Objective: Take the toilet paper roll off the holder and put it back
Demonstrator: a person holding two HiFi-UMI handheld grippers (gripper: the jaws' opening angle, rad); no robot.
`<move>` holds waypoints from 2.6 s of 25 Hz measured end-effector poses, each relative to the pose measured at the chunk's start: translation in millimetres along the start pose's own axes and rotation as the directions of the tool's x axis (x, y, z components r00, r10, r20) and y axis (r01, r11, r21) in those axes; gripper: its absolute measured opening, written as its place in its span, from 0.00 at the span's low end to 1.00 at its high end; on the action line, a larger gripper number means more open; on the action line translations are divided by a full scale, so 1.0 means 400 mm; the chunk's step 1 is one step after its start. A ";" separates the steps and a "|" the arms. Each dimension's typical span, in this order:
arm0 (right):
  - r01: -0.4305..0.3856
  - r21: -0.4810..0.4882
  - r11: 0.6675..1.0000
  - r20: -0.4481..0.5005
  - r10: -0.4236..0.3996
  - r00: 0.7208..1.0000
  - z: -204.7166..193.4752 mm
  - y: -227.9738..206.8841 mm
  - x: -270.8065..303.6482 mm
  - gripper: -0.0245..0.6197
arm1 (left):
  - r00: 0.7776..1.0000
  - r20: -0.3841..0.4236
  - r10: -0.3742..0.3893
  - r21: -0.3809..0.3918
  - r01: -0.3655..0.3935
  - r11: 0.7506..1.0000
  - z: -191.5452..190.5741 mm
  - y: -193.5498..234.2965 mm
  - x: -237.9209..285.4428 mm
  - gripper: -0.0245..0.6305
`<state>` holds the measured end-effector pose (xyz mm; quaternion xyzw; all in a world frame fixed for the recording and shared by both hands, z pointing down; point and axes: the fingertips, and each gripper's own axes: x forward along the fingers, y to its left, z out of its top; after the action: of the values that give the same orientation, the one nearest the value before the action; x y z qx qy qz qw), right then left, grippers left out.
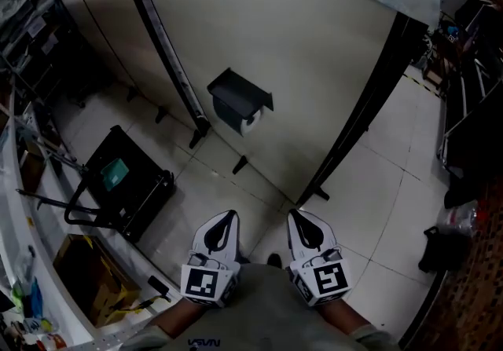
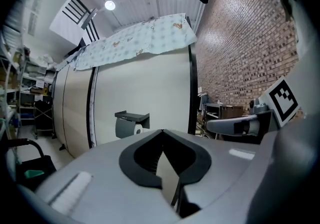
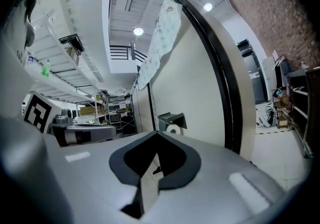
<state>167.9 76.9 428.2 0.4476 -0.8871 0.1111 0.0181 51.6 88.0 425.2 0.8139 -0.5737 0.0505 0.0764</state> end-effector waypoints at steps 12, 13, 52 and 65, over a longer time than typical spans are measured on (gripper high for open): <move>0.081 -0.049 0.996 0.025 -0.080 0.997 0.009 0.069 -0.043 0.04 | 1.000 0.022 -0.011 0.035 0.010 0.999 0.013 0.030 -0.078 0.05; 0.088 -0.054 0.995 0.021 -0.087 0.996 0.007 0.079 -0.045 0.04 | 0.999 0.030 -0.020 0.037 0.019 0.999 0.015 0.032 -0.082 0.05; 0.218 -0.008 0.976 -0.022 -0.219 0.976 -0.034 0.127 -0.044 0.04 | 0.992 0.034 -0.122 0.050 0.120 0.991 -0.013 0.082 -0.095 0.05; 0.211 -0.013 0.977 -0.027 -0.212 0.977 -0.036 0.126 -0.041 0.04 | 0.991 0.034 -0.127 0.054 0.125 0.991 -0.007 0.078 -0.079 0.05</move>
<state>136.5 121.8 431.1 0.5377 -0.8347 0.1103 0.0447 11.5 107.5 424.6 0.8511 -0.5209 0.0455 0.0475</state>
